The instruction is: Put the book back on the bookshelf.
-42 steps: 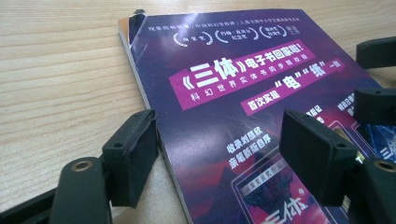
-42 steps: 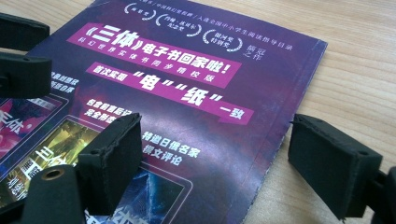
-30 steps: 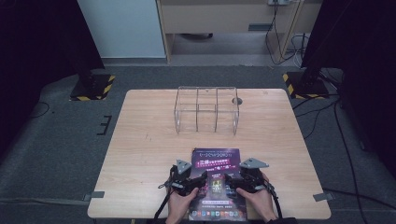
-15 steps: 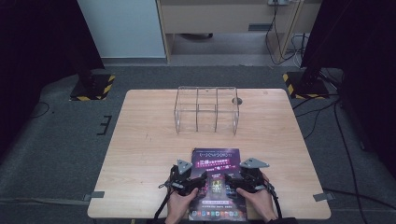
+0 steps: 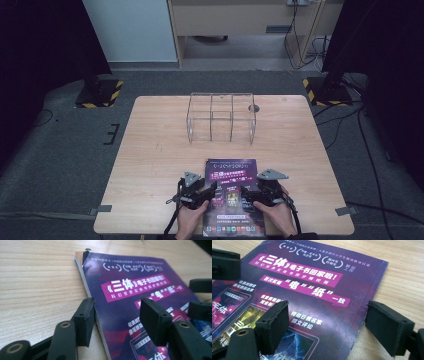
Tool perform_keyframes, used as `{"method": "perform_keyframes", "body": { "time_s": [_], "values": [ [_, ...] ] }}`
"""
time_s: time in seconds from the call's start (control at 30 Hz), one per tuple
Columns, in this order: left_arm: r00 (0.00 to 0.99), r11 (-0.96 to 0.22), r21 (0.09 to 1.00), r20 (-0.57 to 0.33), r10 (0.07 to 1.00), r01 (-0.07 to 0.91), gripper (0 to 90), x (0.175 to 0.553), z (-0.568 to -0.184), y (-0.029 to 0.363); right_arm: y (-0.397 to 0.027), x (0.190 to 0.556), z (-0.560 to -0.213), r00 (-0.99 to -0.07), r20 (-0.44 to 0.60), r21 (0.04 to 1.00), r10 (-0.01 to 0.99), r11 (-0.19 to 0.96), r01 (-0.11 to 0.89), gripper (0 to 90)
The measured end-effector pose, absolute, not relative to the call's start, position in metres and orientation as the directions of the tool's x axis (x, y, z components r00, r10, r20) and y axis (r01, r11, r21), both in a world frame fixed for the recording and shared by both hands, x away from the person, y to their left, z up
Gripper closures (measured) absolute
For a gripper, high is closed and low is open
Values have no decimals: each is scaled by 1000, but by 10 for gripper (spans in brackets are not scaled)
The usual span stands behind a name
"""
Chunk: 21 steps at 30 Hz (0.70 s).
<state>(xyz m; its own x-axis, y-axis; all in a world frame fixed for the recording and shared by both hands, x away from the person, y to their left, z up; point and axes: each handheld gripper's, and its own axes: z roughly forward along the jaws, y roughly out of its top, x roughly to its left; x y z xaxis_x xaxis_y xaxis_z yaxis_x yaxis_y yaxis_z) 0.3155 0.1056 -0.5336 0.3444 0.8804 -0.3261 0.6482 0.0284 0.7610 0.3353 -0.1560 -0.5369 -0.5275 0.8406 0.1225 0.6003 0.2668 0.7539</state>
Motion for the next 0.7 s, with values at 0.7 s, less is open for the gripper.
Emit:
{"method": "perform_keyframes", "body": {
  "time_s": [0.7],
  "values": [
    [498,-24,797,-353,792,603,479,307,-530,96,-161,336,-537,-523,156,759,838,238,607,246]
  ]
}}
